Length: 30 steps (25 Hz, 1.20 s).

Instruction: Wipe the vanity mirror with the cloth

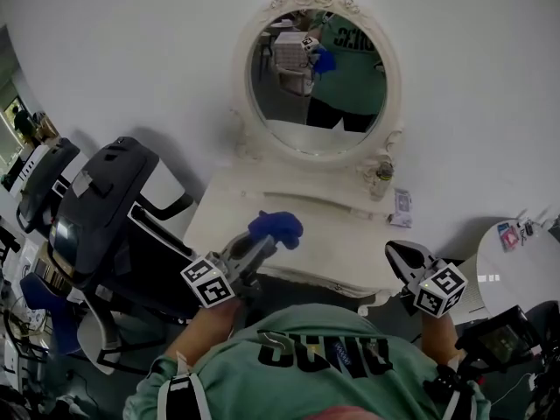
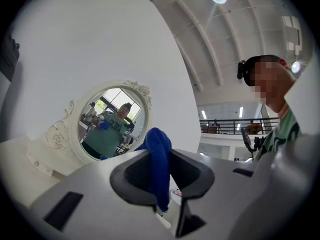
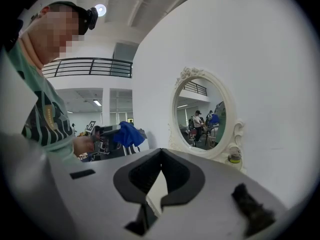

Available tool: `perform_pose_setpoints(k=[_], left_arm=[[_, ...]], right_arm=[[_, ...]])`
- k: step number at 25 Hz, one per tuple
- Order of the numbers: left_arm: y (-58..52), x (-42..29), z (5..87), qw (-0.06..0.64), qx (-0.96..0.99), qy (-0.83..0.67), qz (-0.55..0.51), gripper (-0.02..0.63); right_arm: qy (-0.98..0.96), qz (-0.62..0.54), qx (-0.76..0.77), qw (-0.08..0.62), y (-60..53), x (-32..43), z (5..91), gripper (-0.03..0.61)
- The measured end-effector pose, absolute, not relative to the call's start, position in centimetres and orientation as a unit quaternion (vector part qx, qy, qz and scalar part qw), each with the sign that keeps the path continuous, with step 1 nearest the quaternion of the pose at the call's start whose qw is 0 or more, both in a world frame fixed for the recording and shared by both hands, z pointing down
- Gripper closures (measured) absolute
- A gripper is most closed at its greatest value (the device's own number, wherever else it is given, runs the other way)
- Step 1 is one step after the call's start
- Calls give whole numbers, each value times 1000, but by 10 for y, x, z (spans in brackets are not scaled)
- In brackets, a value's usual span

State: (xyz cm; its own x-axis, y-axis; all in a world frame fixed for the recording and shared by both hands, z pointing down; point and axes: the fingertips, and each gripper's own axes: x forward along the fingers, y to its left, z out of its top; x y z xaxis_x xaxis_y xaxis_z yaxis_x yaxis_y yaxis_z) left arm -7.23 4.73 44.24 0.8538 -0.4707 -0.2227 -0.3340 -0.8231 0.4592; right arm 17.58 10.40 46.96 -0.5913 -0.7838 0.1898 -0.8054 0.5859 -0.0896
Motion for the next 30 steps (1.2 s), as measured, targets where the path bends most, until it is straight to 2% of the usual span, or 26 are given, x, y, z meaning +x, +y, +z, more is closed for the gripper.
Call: perform_pose_setpoints(k=[12, 17, 19, 24, 30], left_arm=[[-127, -159, 444, 186, 953, -180, -155, 520], [-201, -176, 423, 160, 965, -145, -150, 520], [-219, -174, 420, 151, 968, -135, -149, 520], [-259, -145, 411, 134, 966, -149, -162, 519], [-291, -89, 335, 17, 954, -244, -175, 519]], right_arm=[[-885, 60, 453, 83, -55, 65, 470, 566], [-862, 76, 497, 69, -113, 52, 458, 566], [-858, 72, 502, 86, -125, 48, 459, 566], [-854, 49, 501, 133, -134, 75, 464, 566], [-861, 39, 486, 146, -127, 149, 458, 566]])
